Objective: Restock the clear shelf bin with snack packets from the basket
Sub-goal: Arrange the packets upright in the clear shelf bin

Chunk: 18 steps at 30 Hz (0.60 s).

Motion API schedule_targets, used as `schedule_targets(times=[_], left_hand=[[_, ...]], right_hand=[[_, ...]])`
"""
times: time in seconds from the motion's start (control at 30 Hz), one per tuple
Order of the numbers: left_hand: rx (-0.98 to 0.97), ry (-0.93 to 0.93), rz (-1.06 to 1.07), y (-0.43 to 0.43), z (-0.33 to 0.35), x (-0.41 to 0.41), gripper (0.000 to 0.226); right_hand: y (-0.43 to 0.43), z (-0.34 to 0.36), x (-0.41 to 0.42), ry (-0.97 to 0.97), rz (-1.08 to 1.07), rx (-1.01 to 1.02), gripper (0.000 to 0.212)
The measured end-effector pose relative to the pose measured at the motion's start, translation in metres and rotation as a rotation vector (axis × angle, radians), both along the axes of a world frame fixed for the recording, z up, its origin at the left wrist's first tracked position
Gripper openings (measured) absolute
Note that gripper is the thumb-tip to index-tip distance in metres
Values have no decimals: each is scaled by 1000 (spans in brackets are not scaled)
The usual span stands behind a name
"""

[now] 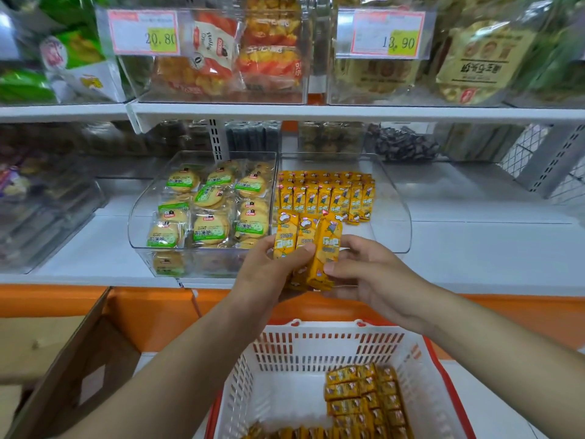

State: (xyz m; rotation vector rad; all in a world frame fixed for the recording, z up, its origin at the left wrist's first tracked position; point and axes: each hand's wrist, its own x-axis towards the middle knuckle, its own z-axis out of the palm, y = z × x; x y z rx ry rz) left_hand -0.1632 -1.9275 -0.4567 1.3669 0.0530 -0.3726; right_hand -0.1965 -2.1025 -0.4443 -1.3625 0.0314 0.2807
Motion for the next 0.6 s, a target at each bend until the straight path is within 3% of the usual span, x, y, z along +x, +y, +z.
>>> schedule_targets(times=[0.1,0.27,0.43,0.6], left_hand=[[32,-9,46,3,1,5,50],[24,2,87,12,5,12,78],[14,-20,85,22,7,16,59],[54,-73,88,26,10,19,58]], right_hand=[[-4,-1,6,12,-57,45,33],[-22,-1,18,11,-242,-65,49],[-39,3,26,-6,-290,-123,40],[-67,20,44,-215,-405,-486,36]])
